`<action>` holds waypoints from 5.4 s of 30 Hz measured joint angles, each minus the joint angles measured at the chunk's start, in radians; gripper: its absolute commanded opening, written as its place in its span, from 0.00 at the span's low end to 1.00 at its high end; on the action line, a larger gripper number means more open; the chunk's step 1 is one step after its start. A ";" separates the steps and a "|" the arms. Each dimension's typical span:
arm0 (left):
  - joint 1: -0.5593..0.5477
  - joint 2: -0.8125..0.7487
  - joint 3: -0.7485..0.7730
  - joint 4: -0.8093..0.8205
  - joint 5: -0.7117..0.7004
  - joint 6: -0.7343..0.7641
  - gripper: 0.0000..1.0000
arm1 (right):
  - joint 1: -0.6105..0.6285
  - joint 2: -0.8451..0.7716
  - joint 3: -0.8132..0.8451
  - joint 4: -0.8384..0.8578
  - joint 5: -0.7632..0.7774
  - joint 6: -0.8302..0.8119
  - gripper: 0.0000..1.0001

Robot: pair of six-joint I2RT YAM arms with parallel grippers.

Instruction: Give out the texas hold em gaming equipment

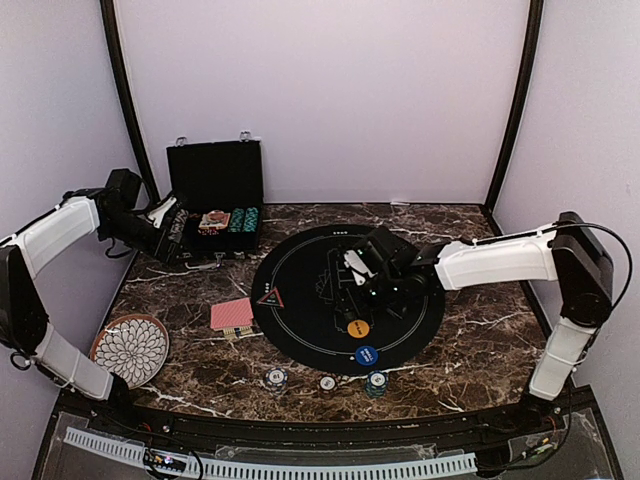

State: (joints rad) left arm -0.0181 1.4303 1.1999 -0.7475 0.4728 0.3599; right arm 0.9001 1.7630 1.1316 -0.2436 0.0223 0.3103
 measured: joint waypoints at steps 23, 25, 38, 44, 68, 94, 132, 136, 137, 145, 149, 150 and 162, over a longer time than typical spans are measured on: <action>-0.004 0.000 0.004 -0.001 0.044 0.023 0.99 | 0.092 0.019 -0.132 -0.051 0.158 0.103 0.59; -0.004 -0.001 0.004 -0.001 0.044 0.023 0.99 | 0.090 0.021 -0.132 -0.050 0.162 0.103 0.53; -0.004 -0.001 0.004 -0.001 0.045 0.023 0.99 | 0.018 0.100 -0.035 -0.048 0.168 0.077 0.34; -0.004 -0.004 0.004 -0.001 0.046 0.023 0.99 | -0.058 0.187 0.074 -0.040 0.176 0.039 0.31; -0.004 -0.005 0.004 -0.002 0.047 0.037 0.99 | -0.212 0.551 0.616 -0.084 0.120 -0.099 0.63; -0.010 -0.008 0.004 -0.010 0.046 0.041 0.99 | 0.108 -0.020 -0.026 -0.260 0.063 -0.070 0.70; -0.011 -0.042 0.004 -0.013 0.043 0.047 0.99 | 0.110 -0.053 -0.166 -0.230 0.161 0.007 0.49; -0.011 -0.043 0.004 -0.013 0.042 0.049 0.99 | 0.088 -0.068 -0.184 -0.229 0.165 0.013 0.49; -0.011 -0.043 0.004 -0.013 0.042 0.049 0.99 | 0.083 -0.073 -0.189 -0.229 0.168 0.014 0.49; -0.011 -0.043 0.004 -0.013 0.042 0.050 0.99 | 0.044 -0.103 -0.217 -0.247 0.191 0.019 0.59; -0.011 -0.044 0.004 -0.013 0.042 0.053 0.99 | 0.035 -0.123 -0.218 -0.288 0.207 0.021 0.70; -0.011 -0.044 0.004 -0.013 0.042 0.054 0.99 | 0.035 -0.133 -0.217 -0.301 0.209 0.021 0.72; -0.011 -0.058 0.008 -0.040 0.031 0.079 0.99 | 0.186 -0.345 -0.083 -0.469 0.163 0.071 0.87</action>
State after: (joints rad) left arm -0.0292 1.3727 1.2079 -0.7872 0.5041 0.4385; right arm 1.0859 1.4178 1.0485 -0.7128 0.1848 0.3809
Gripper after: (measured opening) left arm 0.988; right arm 0.853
